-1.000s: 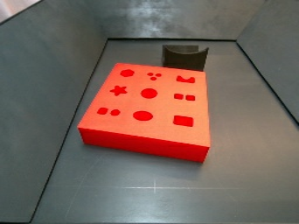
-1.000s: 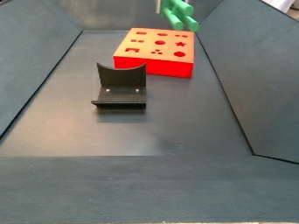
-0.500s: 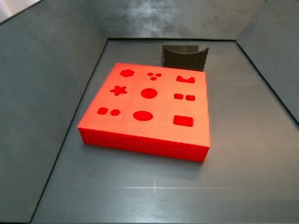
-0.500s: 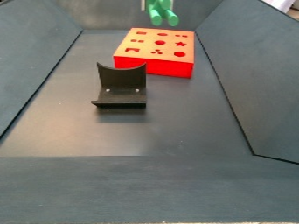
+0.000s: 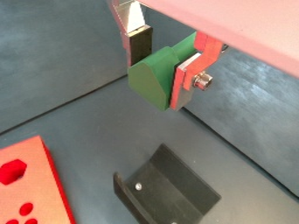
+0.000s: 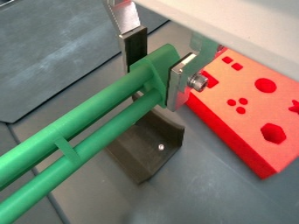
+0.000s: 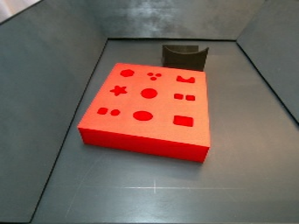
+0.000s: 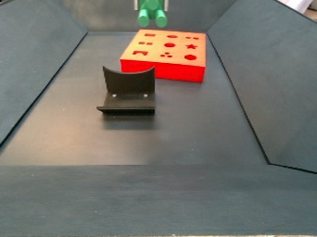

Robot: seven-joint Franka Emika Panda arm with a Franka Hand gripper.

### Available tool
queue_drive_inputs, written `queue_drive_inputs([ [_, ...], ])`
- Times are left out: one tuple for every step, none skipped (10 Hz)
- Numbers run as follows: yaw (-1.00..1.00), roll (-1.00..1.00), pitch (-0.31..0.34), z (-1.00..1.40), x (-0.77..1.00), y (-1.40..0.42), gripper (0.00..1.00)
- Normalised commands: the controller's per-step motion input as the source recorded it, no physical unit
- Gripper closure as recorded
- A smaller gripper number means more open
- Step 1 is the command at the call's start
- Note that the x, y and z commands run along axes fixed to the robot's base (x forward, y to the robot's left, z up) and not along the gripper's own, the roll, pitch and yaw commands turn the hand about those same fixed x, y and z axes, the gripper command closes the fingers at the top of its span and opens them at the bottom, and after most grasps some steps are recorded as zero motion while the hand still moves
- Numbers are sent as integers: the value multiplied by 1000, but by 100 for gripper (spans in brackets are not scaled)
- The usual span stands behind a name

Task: Pick up the 3 prong object. Move up. Place the 3 prong object on the fixture. Regrasp the 3 prong object. Move to above the board. Insert the 3 prong object.
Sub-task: Place the 3 prong object on the fixture.

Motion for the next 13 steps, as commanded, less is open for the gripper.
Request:
queue_drive_inputs([
  [-20, -1000, 38, -528, 800, -733, 100],
  [-29, -1000, 31, -282, 694, -327, 100],
  [-31, -1000, 33, -161, 625, -167, 100],
  [-35, -1000, 42, -65, 452, -66, 100],
  [-37, -1000, 49, -53, 365, -45, 100],
  [-43, -1000, 70, -15, 179, 5, 100],
  [-46, -1000, 77, -5, 113, 21, 100],
  [-54, -1000, 80, 3, 29, 31, 100],
  [-64, -1000, 81, -6, 36, 31, 100],
  [-72, -1000, 91, -13, 58, 35, 100],
  [-79, -1000, 99, -14, 71, 36, 100],
  [-94, -1000, 112, -17, 82, 40, 100],
  [-108, -1000, 116, -12, 74, 43, 100],
])
